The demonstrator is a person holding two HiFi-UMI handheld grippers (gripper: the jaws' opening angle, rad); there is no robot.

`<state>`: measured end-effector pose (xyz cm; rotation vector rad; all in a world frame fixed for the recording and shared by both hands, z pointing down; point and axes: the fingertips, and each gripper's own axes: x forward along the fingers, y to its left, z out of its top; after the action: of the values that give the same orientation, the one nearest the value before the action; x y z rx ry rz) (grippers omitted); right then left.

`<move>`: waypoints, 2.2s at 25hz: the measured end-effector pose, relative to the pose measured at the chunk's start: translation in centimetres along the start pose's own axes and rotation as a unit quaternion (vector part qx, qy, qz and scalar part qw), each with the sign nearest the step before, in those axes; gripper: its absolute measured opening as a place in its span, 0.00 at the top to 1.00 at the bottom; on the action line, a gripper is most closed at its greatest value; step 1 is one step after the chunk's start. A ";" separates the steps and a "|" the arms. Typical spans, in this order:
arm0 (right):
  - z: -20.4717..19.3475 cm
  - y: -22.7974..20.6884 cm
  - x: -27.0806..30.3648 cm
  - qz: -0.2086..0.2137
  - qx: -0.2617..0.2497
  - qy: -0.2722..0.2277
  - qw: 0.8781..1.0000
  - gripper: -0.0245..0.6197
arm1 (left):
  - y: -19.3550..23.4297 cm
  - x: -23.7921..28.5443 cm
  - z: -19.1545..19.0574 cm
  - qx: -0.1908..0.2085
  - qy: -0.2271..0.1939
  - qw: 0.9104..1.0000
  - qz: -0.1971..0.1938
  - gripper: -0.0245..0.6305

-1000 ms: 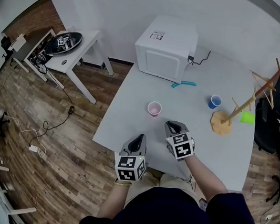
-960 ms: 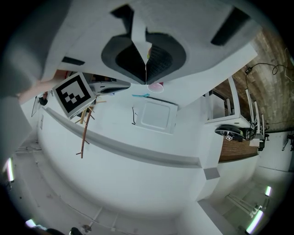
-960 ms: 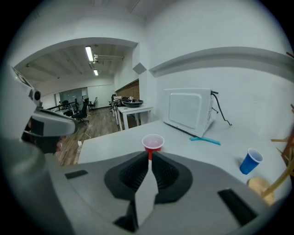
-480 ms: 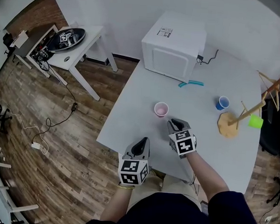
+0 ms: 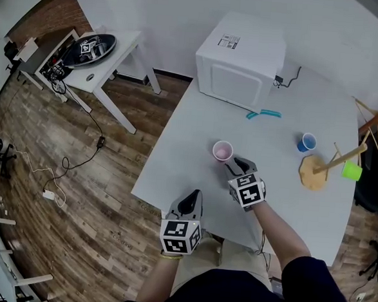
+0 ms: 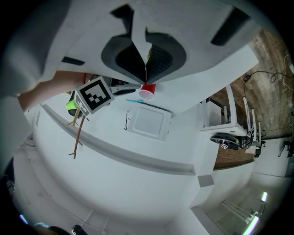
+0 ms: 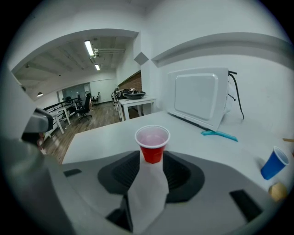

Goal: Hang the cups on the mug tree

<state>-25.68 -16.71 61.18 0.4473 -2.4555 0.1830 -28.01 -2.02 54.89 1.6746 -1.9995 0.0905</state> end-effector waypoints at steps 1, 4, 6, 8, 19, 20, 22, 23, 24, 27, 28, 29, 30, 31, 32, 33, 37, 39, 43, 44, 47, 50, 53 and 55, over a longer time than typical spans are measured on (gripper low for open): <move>0.0 0.0 0.4 0.002 -0.001 0.002 1.000 0.74 | 0.1 0.1 -0.1 0.000 0.001 1.000 0.000 0.93; -0.4 0.0 1.5 0.006 -0.006 0.011 1.000 0.67 | 0.4 0.4 -0.4 -0.001 0.004 1.000 -0.001 0.93; -0.5 0.1 2.1 0.009 -0.011 0.015 1.000 0.62 | 0.6 0.6 -0.7 -0.003 0.006 1.000 -0.001 0.93; -0.7 0.2 2.7 0.016 -0.012 0.018 1.000 0.60 | 0.8 0.7 -1.0 -0.005 0.009 1.000 0.000 0.93; -0.1 0.2 5.1 0.019 -0.015 0.016 1.000 0.56 | 1.9 1.1 -2.1 -0.008 0.024 1.000 0.006 0.93; -0.1 0.2 5.2 0.019 -0.017 0.016 1.000 0.56 | 1.9 1.1 -2.2 -0.008 0.025 1.000 0.006 0.93; -0.1 0.2 5.6 0.018 -0.018 0.016 1.000 0.56 | 2.0 1.1 -2.3 -0.007 0.027 1.000 0.005 0.93; -0.1 0.2 5.7 0.017 -0.017 0.016 1.000 0.56 | 2.0 1.1 -2.3 -0.006 0.028 1.000 0.005 0.93; 0.0 0.1 5.9 0.016 -0.015 0.016 1.000 0.56 | 2.0 1.1 -2.4 -0.005 0.028 1.000 0.004 0.93; 0.1 -0.3 6.2 0.010 -0.012 0.014 1.000 0.56 | 1.9 1.1 -2.7 -0.003 0.031 1.000 0.003 0.93; 0.2 -0.4 6.3 0.007 -0.013 0.014 1.000 0.56 | 1.9 1.1 -2.8 -0.003 0.032 0.999 0.003 0.93; 0.2 -0.5 6.4 0.003 -0.013 0.014 1.000 0.56 | 1.9 1.1 -2.8 -0.002 0.032 0.999 0.002 0.93; 0.2 -0.6 6.4 0.000 -0.014 0.014 1.000 0.56 | 1.8 1.0 -2.9 -0.002 0.032 0.999 0.002 0.93; 0.2 -0.7 6.3 -0.004 -0.014 0.014 1.000 0.56 | 1.8 1.0 -2.9 0.000 0.032 0.999 0.001 0.93; 0.2 -0.7 6.2 -0.006 -0.015 0.012 1.000 0.56 | 1.8 1.0 -2.9 0.001 0.032 0.999 0.000 0.93; 0.3 -0.8 6.1 -0.008 -0.015 0.011 1.000 0.56 | 1.7 1.0 -2.8 0.002 0.032 0.999 -0.001 0.93; 0.6 -0.8 5.4 -0.009 -0.015 0.005 1.000 0.56 | 1.6 1.0 -2.3 0.006 0.027 1.000 -0.004 0.93; 0.8 -0.8 5.0 -0.011 -0.016 0.002 1.000 0.56 | 1.3 1.1 -2.0 0.008 0.026 1.000 -0.007 0.93; 0.8 -0.9 4.1 -0.014 -0.017 0.001 1.000 0.56 | 0.6 1.2 -1.8 0.013 0.025 0.999 -0.014 0.93; 0.7 -0.9 3.9 -0.014 -0.017 0.001 1.000 0.56 | 0.4 1.2 -1.8 0.014 0.025 0.999 -0.016 0.93; 0.6 -0.9 3.1 -0.016 -0.015 0.000 1.000 0.56 | -0.2 1.3 -1.5 0.018 0.024 0.999 -0.023 0.93; 0.5 -0.9 2.0 -0.019 -0.015 -0.004 1.000 0.56 | -0.9 1.3 -1.3 0.019 0.023 0.999 -0.030 0.93; 0.4 -1.2 0.6 -0.026 -0.013 -0.009 1.000 0.56 | -1.7 1.5 -0.9 0.024 0.020 0.999 -0.039 0.93; 0.1 -1.5 -0.3 -0.033 -0.010 -0.011 0.999 0.56 | -2.3 1.6 -0.7 0.028 0.018 0.998 -0.045 0.93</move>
<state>-24.99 -18.09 60.95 0.5242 -2.4569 0.1271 -25.77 -3.74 55.57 1.7832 -1.9077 0.1455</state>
